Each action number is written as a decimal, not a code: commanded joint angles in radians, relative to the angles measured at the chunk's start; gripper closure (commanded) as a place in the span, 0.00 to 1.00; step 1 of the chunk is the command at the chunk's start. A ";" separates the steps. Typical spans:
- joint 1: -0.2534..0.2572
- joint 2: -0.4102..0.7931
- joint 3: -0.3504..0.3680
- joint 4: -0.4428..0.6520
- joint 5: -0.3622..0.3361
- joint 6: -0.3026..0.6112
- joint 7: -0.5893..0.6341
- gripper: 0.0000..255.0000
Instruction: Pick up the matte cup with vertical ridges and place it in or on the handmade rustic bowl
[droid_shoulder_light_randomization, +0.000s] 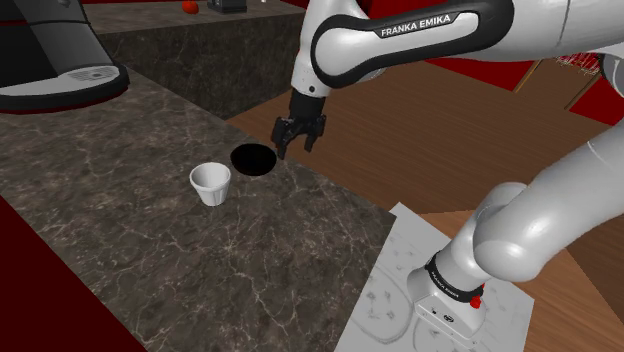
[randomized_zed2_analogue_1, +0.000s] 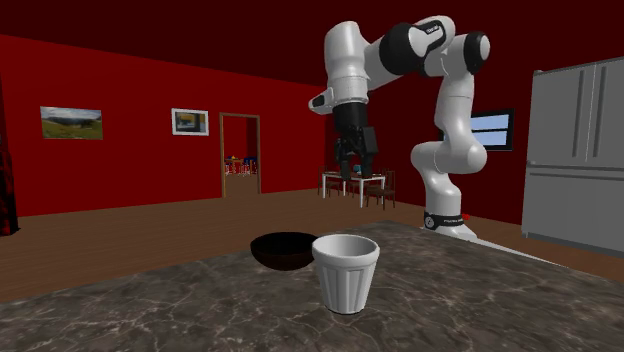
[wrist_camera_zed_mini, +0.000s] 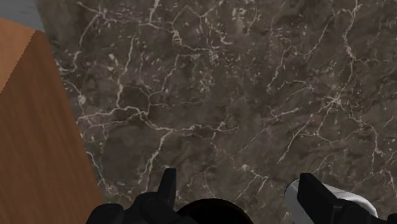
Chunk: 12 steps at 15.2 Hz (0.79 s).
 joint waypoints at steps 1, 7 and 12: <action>0.008 0.063 0.014 0.045 -0.001 0.030 0.016 0.00; 0.039 0.275 0.050 0.215 -0.030 0.104 0.076 0.00; 0.076 0.456 0.063 0.392 -0.071 0.133 0.128 0.00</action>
